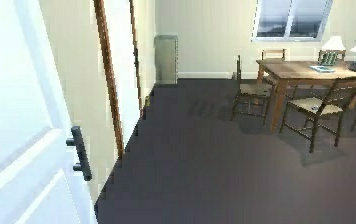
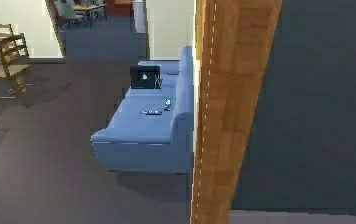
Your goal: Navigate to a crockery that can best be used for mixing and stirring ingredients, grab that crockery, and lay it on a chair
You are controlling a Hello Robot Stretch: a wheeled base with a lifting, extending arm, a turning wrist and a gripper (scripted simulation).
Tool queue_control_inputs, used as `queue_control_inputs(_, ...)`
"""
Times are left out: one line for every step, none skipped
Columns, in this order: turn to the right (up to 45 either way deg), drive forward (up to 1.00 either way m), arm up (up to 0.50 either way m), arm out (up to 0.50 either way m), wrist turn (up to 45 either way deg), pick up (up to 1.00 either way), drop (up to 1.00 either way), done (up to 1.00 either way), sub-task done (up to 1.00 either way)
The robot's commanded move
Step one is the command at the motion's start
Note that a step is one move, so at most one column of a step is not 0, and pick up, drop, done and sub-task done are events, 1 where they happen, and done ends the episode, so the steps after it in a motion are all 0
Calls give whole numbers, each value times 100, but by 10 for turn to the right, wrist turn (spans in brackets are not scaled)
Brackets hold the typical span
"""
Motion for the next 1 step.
queue_control_inputs(450, 0, 0, 0, 0, 0, 0, 0, 0)
